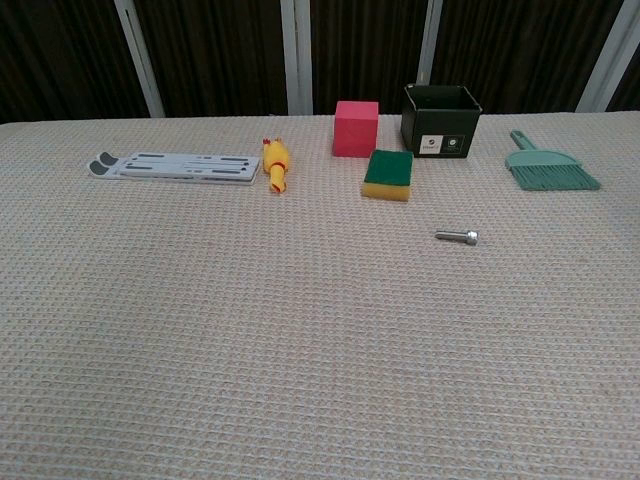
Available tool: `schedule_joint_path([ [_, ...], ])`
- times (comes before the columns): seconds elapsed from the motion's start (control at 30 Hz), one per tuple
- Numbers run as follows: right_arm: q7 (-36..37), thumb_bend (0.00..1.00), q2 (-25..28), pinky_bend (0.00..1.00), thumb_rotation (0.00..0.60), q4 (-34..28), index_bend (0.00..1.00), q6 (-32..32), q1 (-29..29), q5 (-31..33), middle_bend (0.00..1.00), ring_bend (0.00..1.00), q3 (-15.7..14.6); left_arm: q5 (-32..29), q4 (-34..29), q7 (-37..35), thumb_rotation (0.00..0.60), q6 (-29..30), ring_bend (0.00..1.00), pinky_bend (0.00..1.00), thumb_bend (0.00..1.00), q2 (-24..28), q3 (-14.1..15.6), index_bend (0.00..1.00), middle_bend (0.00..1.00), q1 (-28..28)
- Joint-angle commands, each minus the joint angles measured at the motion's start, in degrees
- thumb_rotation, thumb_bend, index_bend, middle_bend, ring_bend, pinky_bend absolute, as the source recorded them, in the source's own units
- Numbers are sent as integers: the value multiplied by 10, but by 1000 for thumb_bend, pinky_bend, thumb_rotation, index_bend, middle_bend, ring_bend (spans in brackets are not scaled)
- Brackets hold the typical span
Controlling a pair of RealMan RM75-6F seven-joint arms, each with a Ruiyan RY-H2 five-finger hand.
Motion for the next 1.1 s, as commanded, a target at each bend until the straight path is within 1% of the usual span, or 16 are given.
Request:
schedule_joint_path([
  [0.03,-1,209,0,15,600,0,72,0,0,0,2,7,0,0,0,-1,600,-1,0,0,235,1,0,121,0,0],
  [0.4,2,209,5,15,600,-10,71,3,-4,-4,2,7,-5,15,-1,3,600,6,0,0,236,0,7,121,0,3],
  [0.6,6,210,4,15,600,-10,71,-7,-3,10,2,7,-2,0,-2,6,600,0,0,0,236,-2,1,121,0,1],
  [0.7,7,210,3,15,600,-11,90,-15,0,14,3,13,-2,3,-4,9,600,3,0,0,236,-4,0,121,0,0],
  [0.8,4,209,-3,15,600,-13,120,-16,2,13,3,43,-2,7,-5,17,600,-1,0,0,236,-5,5,121,0,0],
  [0.9,20,209,-1,16,600,-22,144,-39,20,1,2,61,-1,2,-9,31,600,-2,0,0,236,-7,6,121,0,1],
  [0.97,20,209,13,19,600,-39,173,-62,37,7,8,70,8,4,-9,38,600,-2,0,0,236,-10,4,121,0,-1],
  [1.03,-1,210,28,22,600,-63,189,-95,61,30,14,78,26,6,-10,40,600,-7,0,0,236,-11,6,121,0,-4],
  [1.1,-29,210,45,22,600,-98,195,-143,89,79,14,83,48,6,-10,43,600,-9,0,0,236,-12,6,121,0,-5],
])
